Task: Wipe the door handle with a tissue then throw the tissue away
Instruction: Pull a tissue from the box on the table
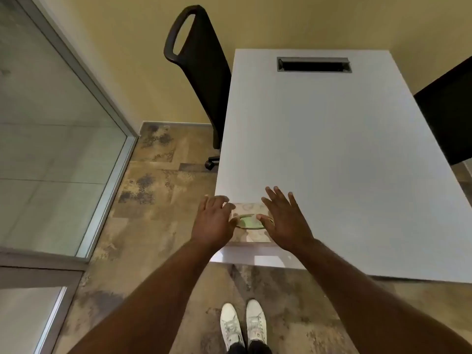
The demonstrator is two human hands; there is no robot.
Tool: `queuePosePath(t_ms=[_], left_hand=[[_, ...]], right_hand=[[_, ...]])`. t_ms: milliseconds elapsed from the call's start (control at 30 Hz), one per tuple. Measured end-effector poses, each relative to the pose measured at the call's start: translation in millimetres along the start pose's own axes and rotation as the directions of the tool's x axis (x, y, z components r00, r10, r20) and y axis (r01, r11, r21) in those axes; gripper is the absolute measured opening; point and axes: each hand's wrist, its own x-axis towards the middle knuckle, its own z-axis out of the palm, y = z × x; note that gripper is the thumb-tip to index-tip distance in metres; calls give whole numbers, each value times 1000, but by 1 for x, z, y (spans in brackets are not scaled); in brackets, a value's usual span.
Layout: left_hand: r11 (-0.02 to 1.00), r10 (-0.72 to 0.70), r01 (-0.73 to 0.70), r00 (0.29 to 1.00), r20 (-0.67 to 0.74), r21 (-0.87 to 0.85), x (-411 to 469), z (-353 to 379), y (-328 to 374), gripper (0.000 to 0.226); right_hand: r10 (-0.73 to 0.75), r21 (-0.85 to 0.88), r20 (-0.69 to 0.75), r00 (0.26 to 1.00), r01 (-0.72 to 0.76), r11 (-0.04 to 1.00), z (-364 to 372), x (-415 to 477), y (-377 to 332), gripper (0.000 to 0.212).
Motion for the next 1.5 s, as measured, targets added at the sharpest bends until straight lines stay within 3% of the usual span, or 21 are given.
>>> queuePosePath(t_ms=[167, 667, 1067, 1267, 1500], left_hand=[[997, -21, 25, 999, 46, -77, 8, 28, 21, 30], [954, -179, 183, 983, 36, -236, 26, 56, 45, 25], [929, -127, 81, 987, -103, -362, 23, 13, 40, 12], [820, -159, 104, 986, -49, -562, 20, -27, 40, 14], [592, -285, 124, 956, -64, -796, 19, -85, 30, 8]], right_hand=[[21, -20, 89, 996, -19, 1000, 24, -2, 8, 42], [158, 177, 9, 987, -157, 972, 52, 7, 4, 21], [143, 322, -207, 968, -71, 944, 11, 6, -17, 7], [177, 432, -205, 963, -74, 899, -24, 12, -33, 14], [342, 722, -128, 931, -149, 676, -73, 45, -68, 4]])
